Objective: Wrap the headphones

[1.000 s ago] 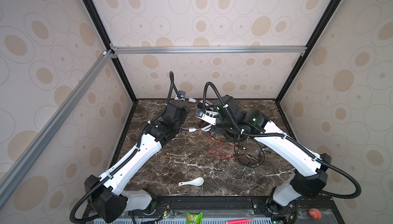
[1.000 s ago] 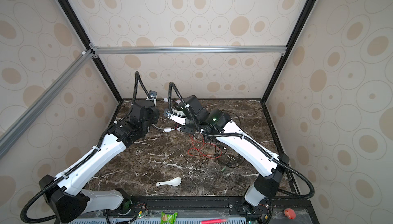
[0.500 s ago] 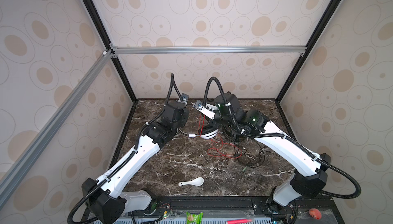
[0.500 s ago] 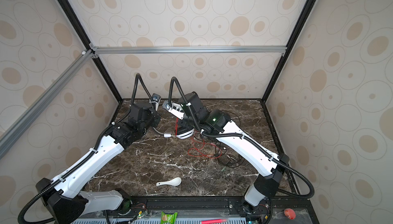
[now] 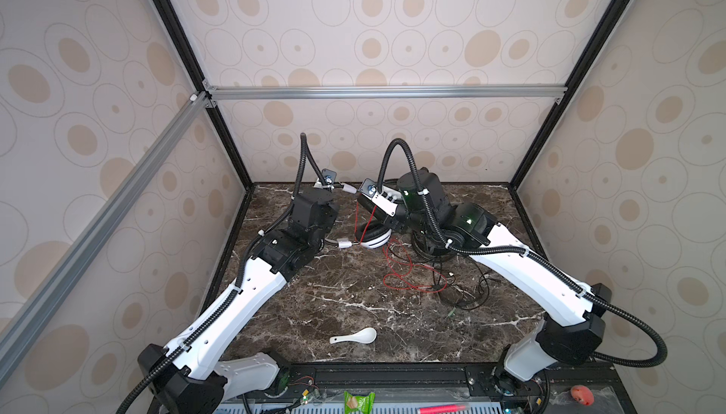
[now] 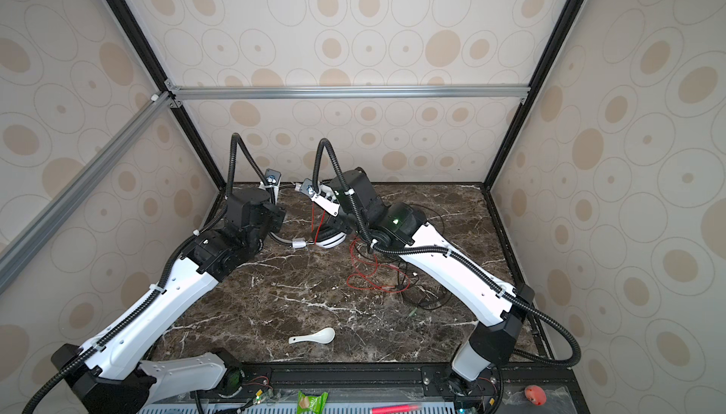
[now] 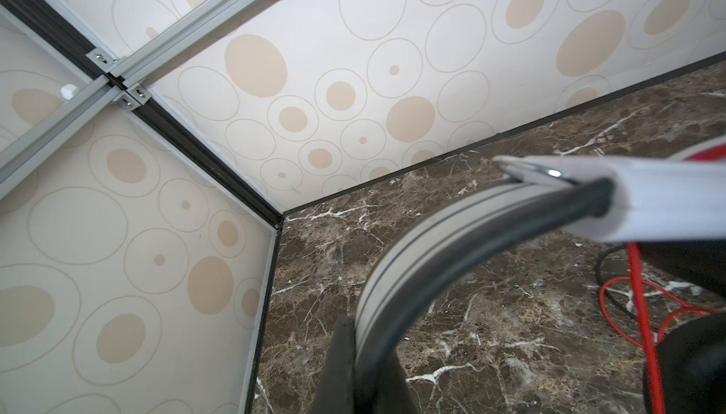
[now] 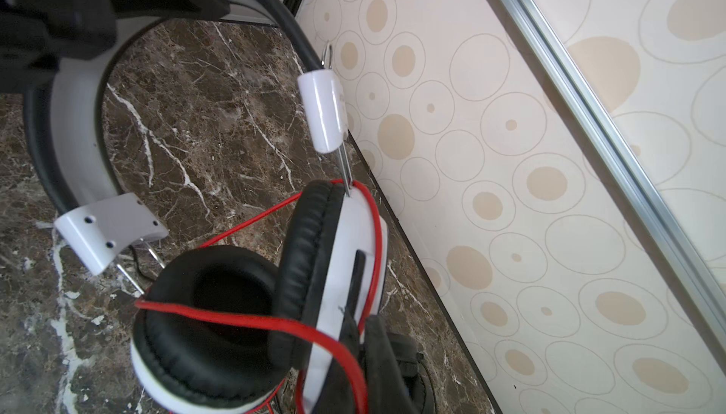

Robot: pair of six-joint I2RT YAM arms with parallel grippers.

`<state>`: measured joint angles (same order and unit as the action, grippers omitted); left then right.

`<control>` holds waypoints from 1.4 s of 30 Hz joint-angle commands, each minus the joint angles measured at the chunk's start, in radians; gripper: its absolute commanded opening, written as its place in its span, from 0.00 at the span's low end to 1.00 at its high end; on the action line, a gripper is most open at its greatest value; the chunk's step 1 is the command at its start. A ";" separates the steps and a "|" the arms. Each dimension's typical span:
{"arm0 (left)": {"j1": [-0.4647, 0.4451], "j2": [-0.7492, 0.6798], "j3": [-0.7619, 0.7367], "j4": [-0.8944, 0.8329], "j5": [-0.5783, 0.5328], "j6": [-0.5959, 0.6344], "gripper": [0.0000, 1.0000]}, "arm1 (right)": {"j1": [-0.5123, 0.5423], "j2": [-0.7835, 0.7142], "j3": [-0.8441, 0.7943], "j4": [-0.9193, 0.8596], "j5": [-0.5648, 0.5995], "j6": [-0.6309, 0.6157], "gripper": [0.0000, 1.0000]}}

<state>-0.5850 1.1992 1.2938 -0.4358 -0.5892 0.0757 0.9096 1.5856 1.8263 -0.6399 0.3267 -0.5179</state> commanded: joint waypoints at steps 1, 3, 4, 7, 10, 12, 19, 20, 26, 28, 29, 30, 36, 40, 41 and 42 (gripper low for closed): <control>-0.003 -0.026 0.014 0.070 -0.072 -0.018 0.00 | 0.007 -0.054 -0.024 0.011 -0.048 0.018 0.08; -0.002 -0.024 0.015 0.075 -0.098 -0.021 0.00 | 0.009 -0.072 -0.045 0.016 -0.078 0.018 0.08; -0.002 -0.025 0.014 0.082 -0.102 -0.022 0.00 | 0.008 -0.086 -0.062 0.022 -0.103 0.017 0.08; -0.003 -0.025 0.012 0.103 -0.098 -0.017 0.00 | 0.009 -0.126 -0.119 0.069 -0.151 0.026 0.10; -0.005 -0.017 0.019 0.107 -0.110 -0.008 0.00 | 0.008 -0.127 -0.122 0.054 -0.122 0.033 0.10; -0.006 -0.015 0.020 0.107 -0.112 0.003 0.00 | 0.008 -0.118 -0.114 0.033 -0.090 0.029 0.08; -0.009 -0.011 0.035 0.056 0.012 0.056 0.00 | 0.005 -0.082 -0.091 0.060 0.036 -0.042 0.09; -0.009 -0.013 0.033 0.049 0.036 0.060 0.00 | 0.003 -0.074 -0.079 0.063 0.038 -0.055 0.09; -0.010 -0.003 0.040 -0.009 0.112 0.065 0.00 | -0.004 -0.006 -0.011 0.051 0.096 -0.196 0.08; -0.010 -0.003 0.039 -0.023 0.113 0.067 0.00 | -0.014 0.003 -0.002 0.052 0.106 -0.236 0.09; -0.009 -0.002 0.038 -0.031 0.113 0.071 0.00 | -0.024 0.007 0.002 0.052 0.107 -0.250 0.09; -0.009 -0.001 0.038 -0.036 0.104 0.072 0.00 | -0.035 0.009 0.011 0.052 0.105 -0.256 0.09; -0.009 -0.023 0.031 -0.025 0.005 0.072 0.00 | -0.064 -0.018 0.021 0.021 0.002 -0.211 0.12; -0.010 -0.033 0.036 -0.008 -0.019 0.073 0.00 | -0.058 -0.028 0.014 -0.030 -0.081 -0.155 0.12; -0.009 -0.035 0.038 -0.003 -0.026 0.073 0.00 | -0.054 -0.030 0.012 -0.032 -0.098 -0.141 0.11; -0.010 -0.038 0.038 -0.002 -0.028 0.074 0.00 | -0.050 -0.036 0.010 -0.032 -0.120 -0.123 0.12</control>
<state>-0.5903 1.2011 1.2900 -0.4911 -0.5804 0.1452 0.8536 1.5929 1.8172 -0.6514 0.2817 -0.6895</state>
